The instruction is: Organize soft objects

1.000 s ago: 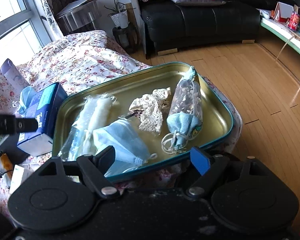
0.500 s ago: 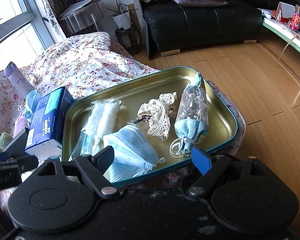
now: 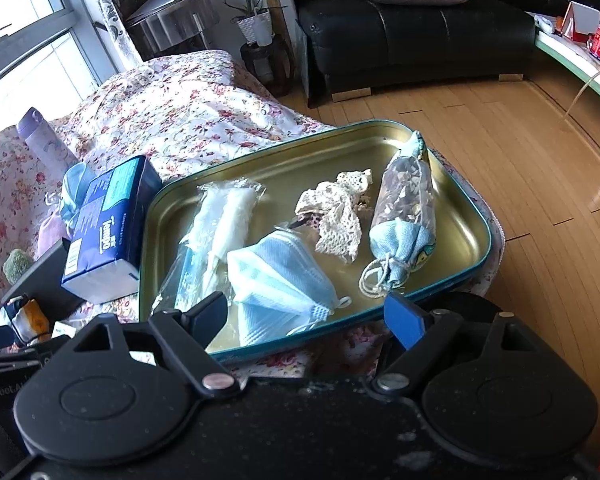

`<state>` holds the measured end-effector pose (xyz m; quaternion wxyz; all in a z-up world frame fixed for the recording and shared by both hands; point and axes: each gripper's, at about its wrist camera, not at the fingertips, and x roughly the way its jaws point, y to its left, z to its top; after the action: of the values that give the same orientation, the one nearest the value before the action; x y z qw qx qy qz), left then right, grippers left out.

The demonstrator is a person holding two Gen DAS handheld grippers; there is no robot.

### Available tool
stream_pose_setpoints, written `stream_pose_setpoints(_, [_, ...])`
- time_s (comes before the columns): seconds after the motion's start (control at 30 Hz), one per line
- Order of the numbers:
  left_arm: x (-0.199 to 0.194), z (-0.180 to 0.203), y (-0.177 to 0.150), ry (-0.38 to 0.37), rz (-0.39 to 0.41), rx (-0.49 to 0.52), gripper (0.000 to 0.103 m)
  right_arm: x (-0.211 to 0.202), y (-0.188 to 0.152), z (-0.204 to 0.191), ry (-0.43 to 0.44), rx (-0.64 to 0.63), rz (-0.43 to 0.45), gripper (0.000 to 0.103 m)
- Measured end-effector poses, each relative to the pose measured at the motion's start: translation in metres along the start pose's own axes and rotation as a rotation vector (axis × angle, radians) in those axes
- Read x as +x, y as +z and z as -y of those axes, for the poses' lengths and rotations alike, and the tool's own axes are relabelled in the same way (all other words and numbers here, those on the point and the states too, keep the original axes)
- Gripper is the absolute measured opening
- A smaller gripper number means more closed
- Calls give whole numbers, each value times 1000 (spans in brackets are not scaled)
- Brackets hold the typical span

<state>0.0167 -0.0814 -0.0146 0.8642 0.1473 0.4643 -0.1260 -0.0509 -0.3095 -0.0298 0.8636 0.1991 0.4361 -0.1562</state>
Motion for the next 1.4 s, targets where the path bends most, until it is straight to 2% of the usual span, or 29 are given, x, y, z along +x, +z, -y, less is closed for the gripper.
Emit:
stream_pose_setpoints(0.5, [8, -48, -19, 62, -39, -98, 83, 0, -10, -34, 29, -87, -41, 89])
stream_pose_setpoints(0.87, [10, -91, -20, 124, -29, -170, 83, -1, -23, -74, 68, -201, -79, 89])
stream_pose_setpoints(1.2, [2, -126, 1, 218, 66, -169, 84, 2, -32, -101, 85, -287, -120, 90])
stream_pose_setpoints(1.4, [13, -164, 12, 240, 70, -225, 84, 4, -34, -121, 96, -341, -142, 90])
